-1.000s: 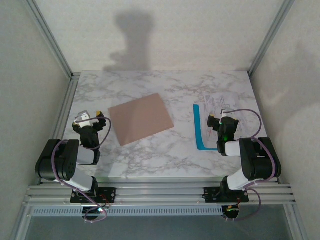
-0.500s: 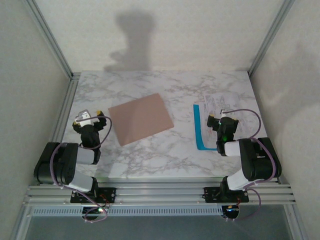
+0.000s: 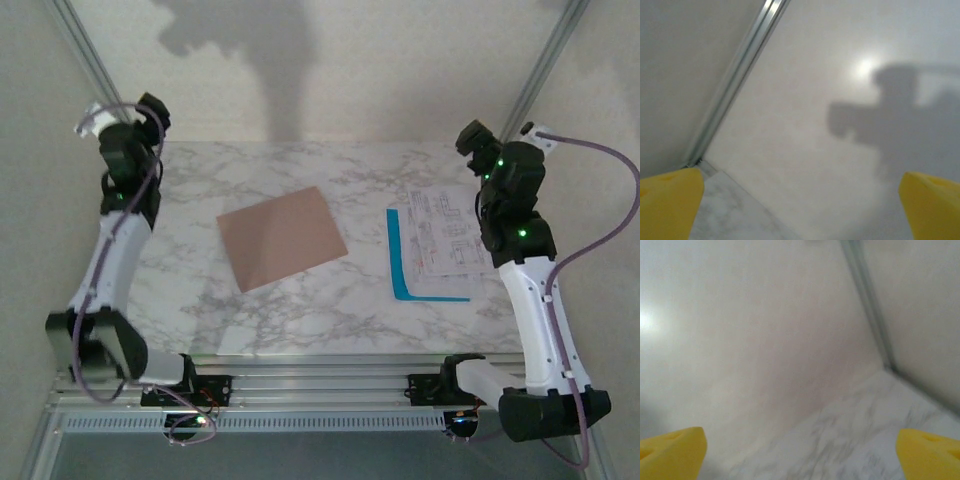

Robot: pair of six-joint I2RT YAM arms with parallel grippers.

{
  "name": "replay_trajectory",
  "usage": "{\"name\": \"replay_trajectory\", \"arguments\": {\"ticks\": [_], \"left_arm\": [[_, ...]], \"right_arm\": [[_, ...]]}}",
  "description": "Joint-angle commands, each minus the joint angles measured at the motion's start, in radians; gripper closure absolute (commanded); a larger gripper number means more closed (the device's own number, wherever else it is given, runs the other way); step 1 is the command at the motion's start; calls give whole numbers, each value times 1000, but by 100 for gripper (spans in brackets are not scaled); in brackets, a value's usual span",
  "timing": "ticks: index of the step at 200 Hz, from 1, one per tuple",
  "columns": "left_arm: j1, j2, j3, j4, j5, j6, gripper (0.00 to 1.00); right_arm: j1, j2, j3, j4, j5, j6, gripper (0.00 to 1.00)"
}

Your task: Put the files into the folder

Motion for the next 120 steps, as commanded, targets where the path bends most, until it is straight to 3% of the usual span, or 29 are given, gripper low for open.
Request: {"name": "replay_trajectory", "arguments": {"ticks": [1,19,44,74,120], "left_arm": [[-10,274,159,-498,278,-41,14],[-15,417,255,-541,385,14,25],[-34,574,334,-547,443,62,25],[-58,750,434,-577,535,57,24],[-105,822,437,-560,544,78,24]], "right_arm": [[148,110,-62,-382,-144,134,11],[257,170,-98,-357,-278,144,20],[365,256,-168,-264,-410,159,22],[436,435,-114,-273,-495,166,24],[498,681,4,-274,-612,188,25]]}}
